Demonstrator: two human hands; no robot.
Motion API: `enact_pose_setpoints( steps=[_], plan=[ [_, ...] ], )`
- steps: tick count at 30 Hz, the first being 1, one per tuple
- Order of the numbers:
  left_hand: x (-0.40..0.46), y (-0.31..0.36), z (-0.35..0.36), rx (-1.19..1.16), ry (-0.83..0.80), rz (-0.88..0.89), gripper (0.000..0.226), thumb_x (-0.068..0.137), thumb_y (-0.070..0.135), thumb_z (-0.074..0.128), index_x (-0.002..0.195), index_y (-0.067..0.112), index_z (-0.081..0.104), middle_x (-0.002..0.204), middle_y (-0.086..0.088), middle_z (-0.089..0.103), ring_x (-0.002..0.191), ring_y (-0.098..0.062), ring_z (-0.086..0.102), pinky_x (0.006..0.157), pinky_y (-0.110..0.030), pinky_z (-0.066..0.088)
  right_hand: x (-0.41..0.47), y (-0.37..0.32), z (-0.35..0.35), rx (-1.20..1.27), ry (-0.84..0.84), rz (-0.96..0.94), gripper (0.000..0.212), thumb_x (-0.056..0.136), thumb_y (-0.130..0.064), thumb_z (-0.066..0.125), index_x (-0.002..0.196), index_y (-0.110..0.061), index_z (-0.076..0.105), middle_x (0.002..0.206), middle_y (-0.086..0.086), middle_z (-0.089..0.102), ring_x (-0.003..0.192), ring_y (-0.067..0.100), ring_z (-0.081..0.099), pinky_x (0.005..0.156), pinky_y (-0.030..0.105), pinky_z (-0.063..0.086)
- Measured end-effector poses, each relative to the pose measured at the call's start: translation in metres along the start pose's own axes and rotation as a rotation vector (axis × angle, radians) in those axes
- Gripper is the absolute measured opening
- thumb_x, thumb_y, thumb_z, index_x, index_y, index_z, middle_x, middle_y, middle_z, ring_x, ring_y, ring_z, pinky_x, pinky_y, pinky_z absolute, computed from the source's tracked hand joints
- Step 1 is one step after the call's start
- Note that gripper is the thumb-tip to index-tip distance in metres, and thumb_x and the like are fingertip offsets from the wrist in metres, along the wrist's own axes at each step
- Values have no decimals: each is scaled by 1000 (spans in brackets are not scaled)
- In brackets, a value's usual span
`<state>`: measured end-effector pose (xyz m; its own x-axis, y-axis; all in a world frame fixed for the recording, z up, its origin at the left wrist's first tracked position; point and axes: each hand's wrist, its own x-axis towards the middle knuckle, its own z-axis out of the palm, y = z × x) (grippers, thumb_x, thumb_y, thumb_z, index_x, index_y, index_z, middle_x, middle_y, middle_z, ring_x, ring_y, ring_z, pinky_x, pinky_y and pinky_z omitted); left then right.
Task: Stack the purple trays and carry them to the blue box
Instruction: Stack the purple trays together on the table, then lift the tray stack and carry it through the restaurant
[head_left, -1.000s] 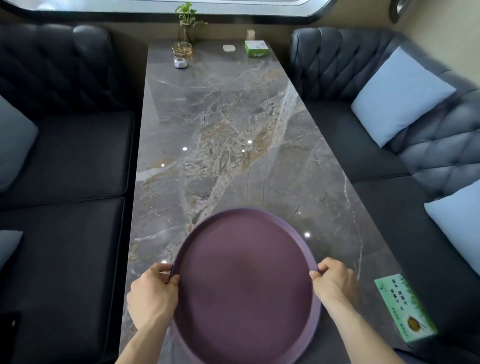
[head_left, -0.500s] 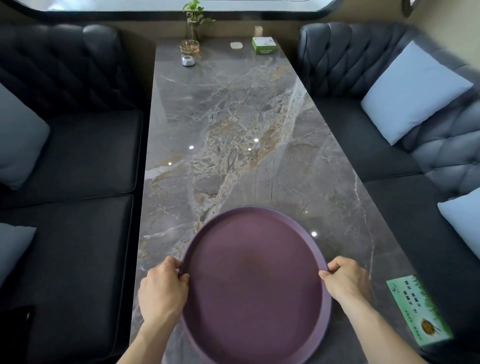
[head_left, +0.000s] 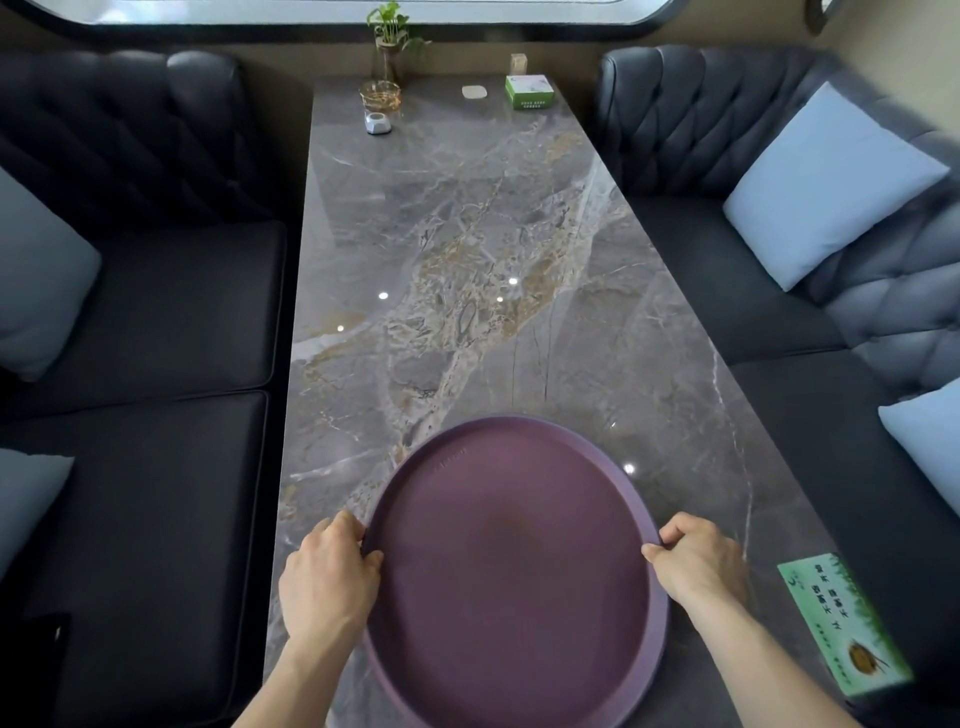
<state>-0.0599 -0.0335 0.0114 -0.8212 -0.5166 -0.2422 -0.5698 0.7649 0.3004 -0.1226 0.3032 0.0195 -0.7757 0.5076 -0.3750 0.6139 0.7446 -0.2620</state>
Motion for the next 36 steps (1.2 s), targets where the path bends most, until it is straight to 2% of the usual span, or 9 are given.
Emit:
enact_pose_setpoints(
  steps=[3,6,10,15,18,25,28,33,36],
  plan=[
    [2,-3,3,15,-32,-3,30,82,35,72,108,23,61,112,-1,62,94,-35,65,70,-37,44,2,0,1,-24,-10,-2,20,80,-27,75,72,-18,59,69,3,63,72,30,60,60,29,44],
    [0,-6,7,-49,-104,-88,39,85,39,67,119,26,55,113,1,68,102,-32,65,76,-38,45,3,2,8,-11,-29,0,15,85,-28,70,83,-20,56,78,3,65,77,29,60,65,32,49],
    [4,-12,11,-214,-207,-229,21,86,40,65,100,25,60,102,1,71,90,-24,62,74,-33,42,-8,13,26,78,-8,4,25,93,-32,56,115,-19,55,105,9,66,86,27,54,73,33,42],
    [9,-14,14,-320,-283,-310,19,85,39,65,84,22,58,85,0,70,79,-27,69,76,-37,49,-22,21,35,202,36,49,33,92,-42,56,109,-13,60,97,13,69,90,34,61,76,37,45],
    [4,-12,10,-406,-292,-375,26,80,38,72,84,16,58,78,-3,70,70,-25,69,74,-38,54,-25,17,32,194,21,21,41,90,-45,58,116,-13,60,105,12,70,101,35,63,84,39,47],
    [3,-8,-20,-650,-195,-399,36,80,30,76,104,16,53,102,-2,64,92,-28,64,83,-40,50,-30,-15,12,395,20,-116,36,85,-31,69,111,-9,57,104,12,65,99,34,60,88,43,49],
    [12,-1,-53,-781,-120,-397,33,77,29,75,100,21,54,102,-4,68,91,-29,67,87,-46,55,-37,-44,-15,486,13,-163,27,87,-30,68,105,-12,58,97,9,64,90,31,60,81,39,48],
    [23,15,-133,-919,4,-304,27,77,33,71,97,25,54,95,-4,70,87,-28,69,83,-49,57,-51,-103,-75,581,26,-264,26,87,-32,66,103,-14,57,94,7,66,88,33,63,80,43,52],
    [31,22,-185,-938,89,-238,38,66,44,62,98,23,61,90,-4,74,80,-26,71,77,-49,60,-72,-141,-126,650,56,-333,25,88,-29,67,102,-12,56,94,7,63,86,30,61,77,37,49]
  ],
)
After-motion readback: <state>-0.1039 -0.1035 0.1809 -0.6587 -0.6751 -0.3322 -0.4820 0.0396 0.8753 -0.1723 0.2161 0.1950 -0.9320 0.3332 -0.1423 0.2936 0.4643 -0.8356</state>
